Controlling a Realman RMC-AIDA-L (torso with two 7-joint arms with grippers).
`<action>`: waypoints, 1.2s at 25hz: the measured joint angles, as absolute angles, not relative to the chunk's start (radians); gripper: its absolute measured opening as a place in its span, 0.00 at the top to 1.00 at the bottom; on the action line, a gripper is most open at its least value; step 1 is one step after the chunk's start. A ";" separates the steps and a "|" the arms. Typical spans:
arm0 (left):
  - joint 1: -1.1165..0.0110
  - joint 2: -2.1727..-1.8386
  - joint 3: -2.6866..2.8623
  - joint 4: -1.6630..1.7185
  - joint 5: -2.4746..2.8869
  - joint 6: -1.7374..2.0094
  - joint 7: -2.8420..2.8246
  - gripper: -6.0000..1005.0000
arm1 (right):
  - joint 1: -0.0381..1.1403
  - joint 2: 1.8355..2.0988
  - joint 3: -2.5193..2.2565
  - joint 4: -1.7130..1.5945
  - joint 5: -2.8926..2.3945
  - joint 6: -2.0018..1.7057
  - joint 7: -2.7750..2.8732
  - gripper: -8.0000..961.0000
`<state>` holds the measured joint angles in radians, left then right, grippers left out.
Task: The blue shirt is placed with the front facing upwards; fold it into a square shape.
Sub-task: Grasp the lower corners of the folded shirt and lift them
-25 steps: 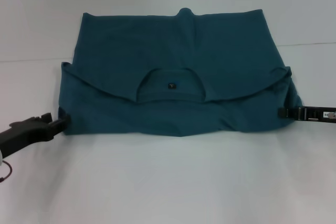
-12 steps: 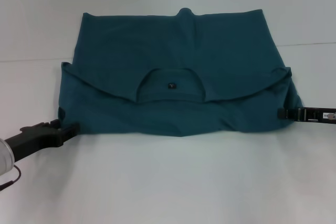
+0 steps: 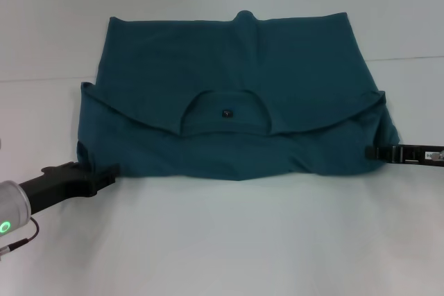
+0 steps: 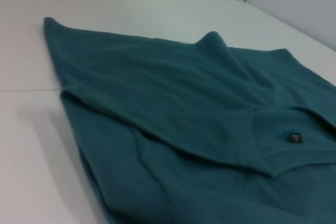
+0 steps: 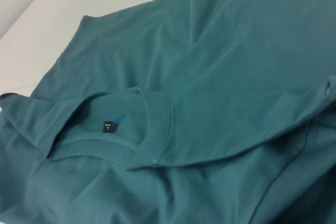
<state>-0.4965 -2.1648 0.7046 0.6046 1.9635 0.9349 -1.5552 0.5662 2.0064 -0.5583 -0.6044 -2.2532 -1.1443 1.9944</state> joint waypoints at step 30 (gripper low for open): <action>-0.514 -2.164 0.709 0.613 1.965 0.900 -1.564 0.78 | 0.566 2.008 -0.557 -0.601 -2.248 -1.144 1.983 0.96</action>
<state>-0.5144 -2.1644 0.7089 0.6135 1.9648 0.9004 -1.5642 0.5660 2.0077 -0.5568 -0.6013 -2.2483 -1.1443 1.9832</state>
